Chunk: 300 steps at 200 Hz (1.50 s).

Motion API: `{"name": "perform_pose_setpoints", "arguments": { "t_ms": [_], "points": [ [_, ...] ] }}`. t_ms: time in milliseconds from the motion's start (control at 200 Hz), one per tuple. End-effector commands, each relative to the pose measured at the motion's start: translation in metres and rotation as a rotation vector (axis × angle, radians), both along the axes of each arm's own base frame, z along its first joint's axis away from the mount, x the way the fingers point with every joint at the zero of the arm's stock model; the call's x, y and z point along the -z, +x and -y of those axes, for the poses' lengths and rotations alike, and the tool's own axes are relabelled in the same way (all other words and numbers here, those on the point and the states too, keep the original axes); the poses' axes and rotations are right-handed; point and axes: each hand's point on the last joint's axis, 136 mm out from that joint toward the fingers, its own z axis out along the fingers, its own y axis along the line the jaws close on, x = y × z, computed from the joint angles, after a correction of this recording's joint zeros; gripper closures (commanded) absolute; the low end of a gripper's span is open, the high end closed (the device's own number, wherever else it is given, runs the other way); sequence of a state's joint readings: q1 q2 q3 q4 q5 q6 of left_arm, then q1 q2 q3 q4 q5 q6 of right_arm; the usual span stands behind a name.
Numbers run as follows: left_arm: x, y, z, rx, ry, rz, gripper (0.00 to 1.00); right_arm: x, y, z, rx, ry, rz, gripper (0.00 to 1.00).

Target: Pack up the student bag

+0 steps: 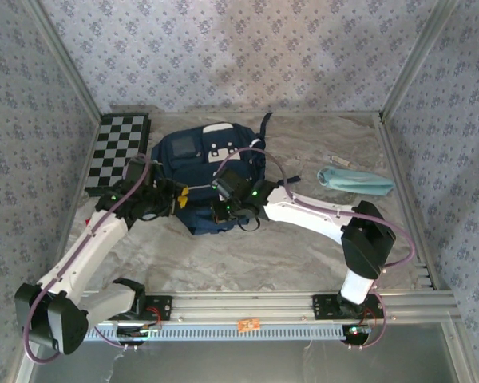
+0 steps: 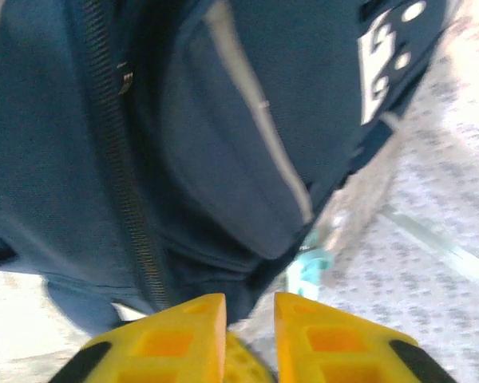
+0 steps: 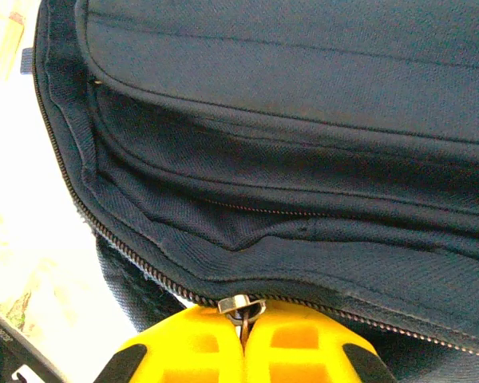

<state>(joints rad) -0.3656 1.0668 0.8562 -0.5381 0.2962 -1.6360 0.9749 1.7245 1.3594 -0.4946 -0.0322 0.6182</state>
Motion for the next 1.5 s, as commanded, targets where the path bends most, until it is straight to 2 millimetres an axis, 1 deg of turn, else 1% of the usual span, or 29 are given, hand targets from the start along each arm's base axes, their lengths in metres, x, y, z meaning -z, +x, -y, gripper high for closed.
{"name": "perform_pose_setpoints", "arguments": {
  "t_ms": [0, 60, 115, 190, 270, 385, 400, 460, 545, 605, 660, 700, 765, 810, 925, 985, 1094, 1169, 1329, 1434, 1494],
  "points": [
    [0.016, -0.015, 0.009, -0.011, -0.022, -0.052, 0.67, -0.016, 0.006, -0.013, 0.015, 0.055, -0.001, 1.0],
    [0.021, -0.016, 0.016, -0.011, -0.041, -0.066, 0.62, -0.013, 0.003, -0.017, -0.002, 0.073, -0.005, 1.0],
    [0.019, -0.012, 0.02, -0.01, -0.043, -0.054, 0.59, -0.013, -0.002, -0.023, -0.024, 0.09, 0.004, 1.0],
    [0.023, -0.01, 0.023, -0.007, -0.019, -0.072, 0.55, -0.012, -0.002, -0.023, -0.017, 0.063, 0.018, 1.0],
    [0.029, -0.008, 0.035, 0.0, -0.064, -0.096, 0.54, -0.012, -0.003, -0.028, -0.029, 0.076, 0.015, 1.0],
    [0.031, 0.0, 0.039, -0.024, -0.067, -0.079, 0.52, -0.009, -0.005, -0.029, -0.032, 0.064, 0.011, 1.0],
    [0.031, 0.001, 0.04, -0.02, -0.067, -0.078, 0.52, -0.008, -0.006, -0.028, -0.055, 0.053, 0.025, 1.0],
    [0.031, 0.003, 0.043, -0.002, -0.058, -0.081, 0.6, -0.007, -0.006, -0.028, -0.064, 0.045, 0.03, 1.0],
    [0.037, 0.001, 0.041, 0.004, -0.039, -0.097, 0.75, -0.006, -0.003, -0.023, -0.056, 0.006, 0.038, 1.0],
    [0.041, 0.001, 0.036, -0.008, -0.02, -0.096, 0.83, -0.007, -0.002, -0.019, -0.051, -0.015, 0.044, 1.0],
    [0.044, -0.001, 0.031, -0.016, -0.005, -0.1, 0.92, -0.007, -0.002, -0.014, -0.04, -0.031, 0.043, 0.97],
    [0.045, -0.001, 0.028, -0.02, 0.002, -0.1, 1.0, -0.003, -0.002, -0.011, -0.033, -0.046, 0.029, 0.96],
    [0.047, -0.002, 0.022, -0.024, 0.028, -0.101, 1.0, 0.004, -0.003, -0.007, -0.025, -0.068, 0.004, 0.94],
    [0.046, -0.002, 0.02, -0.025, 0.037, -0.098, 1.0, 0.01, -0.004, -0.009, -0.032, -0.068, -0.012, 0.92],
    [0.044, -0.002, 0.02, -0.023, 0.033, -0.088, 1.0, 0.017, -0.006, -0.023, -0.068, -0.014, -0.053, 0.89],
    [0.044, -0.002, 0.021, -0.021, 0.029, -0.088, 1.0, 0.017, -0.006, -0.029, -0.076, 0.002, -0.057, 0.87],
    [0.043, -0.002, 0.019, -0.021, 0.036, -0.087, 1.0, 0.019, -0.005, -0.026, -0.068, -0.024, -0.057, 0.87],
    [0.043, -0.001, 0.018, -0.022, 0.035, -0.086, 1.0, 0.021, -0.008, -0.024, -0.071, -0.038, -0.072, 0.87],
    [0.044, -0.003, 0.017, -0.024, 0.035, -0.091, 1.0, 0.025, -0.015, -0.02, -0.079, -0.065, -0.072, 0.84],
    [0.043, -0.003, 0.016, -0.028, 0.035, -0.088, 1.0, 0.033, -0.017, -0.02, -0.084, -0.089, -0.077, 0.85],
    [0.042, -0.001, 0.016, -0.028, 0.032, -0.081, 1.0, 0.036, -0.018, -0.022, -0.091, -0.088, -0.083, 0.88]
  ]
}}
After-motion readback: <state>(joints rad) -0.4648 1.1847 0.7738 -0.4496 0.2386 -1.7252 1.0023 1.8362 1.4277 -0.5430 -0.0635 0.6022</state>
